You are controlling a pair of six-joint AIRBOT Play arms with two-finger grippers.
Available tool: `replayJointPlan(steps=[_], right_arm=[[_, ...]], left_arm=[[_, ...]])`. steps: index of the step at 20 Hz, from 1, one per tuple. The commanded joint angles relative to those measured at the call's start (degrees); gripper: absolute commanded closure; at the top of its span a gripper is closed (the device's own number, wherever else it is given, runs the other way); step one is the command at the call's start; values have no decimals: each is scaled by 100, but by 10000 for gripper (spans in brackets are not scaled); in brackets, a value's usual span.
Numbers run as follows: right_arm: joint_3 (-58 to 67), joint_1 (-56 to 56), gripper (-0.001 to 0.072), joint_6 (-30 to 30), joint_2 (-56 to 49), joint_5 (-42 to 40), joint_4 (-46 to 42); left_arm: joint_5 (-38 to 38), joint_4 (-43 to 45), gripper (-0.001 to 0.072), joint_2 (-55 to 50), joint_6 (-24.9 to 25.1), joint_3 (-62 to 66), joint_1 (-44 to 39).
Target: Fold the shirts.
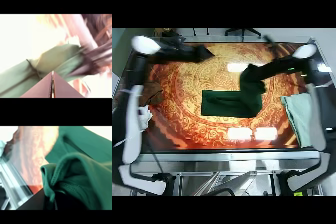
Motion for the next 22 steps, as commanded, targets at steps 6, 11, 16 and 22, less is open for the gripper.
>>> replayJointPlan(steps=[6, 11, 16, 22], right_arm=[[37, 2900, 250, -647, -1755, -3493, 254], [35, 1971, 248, -107, -621, -2092, -835], [4, 103, 68, 1338, 267, -323, -2835], [-1661, -1051, 69, 1467, 258, -361, -2736]], left_arm=[[-601, 46, 698, 1757, 588, -1259, 1368], [-481, 17, 698, 1950, 890, -1882, 1543], [-525, -7, 698, 1950, 916, -1904, 1840], [-767, -11, 698, 1950, 918, -1904, 2079]])
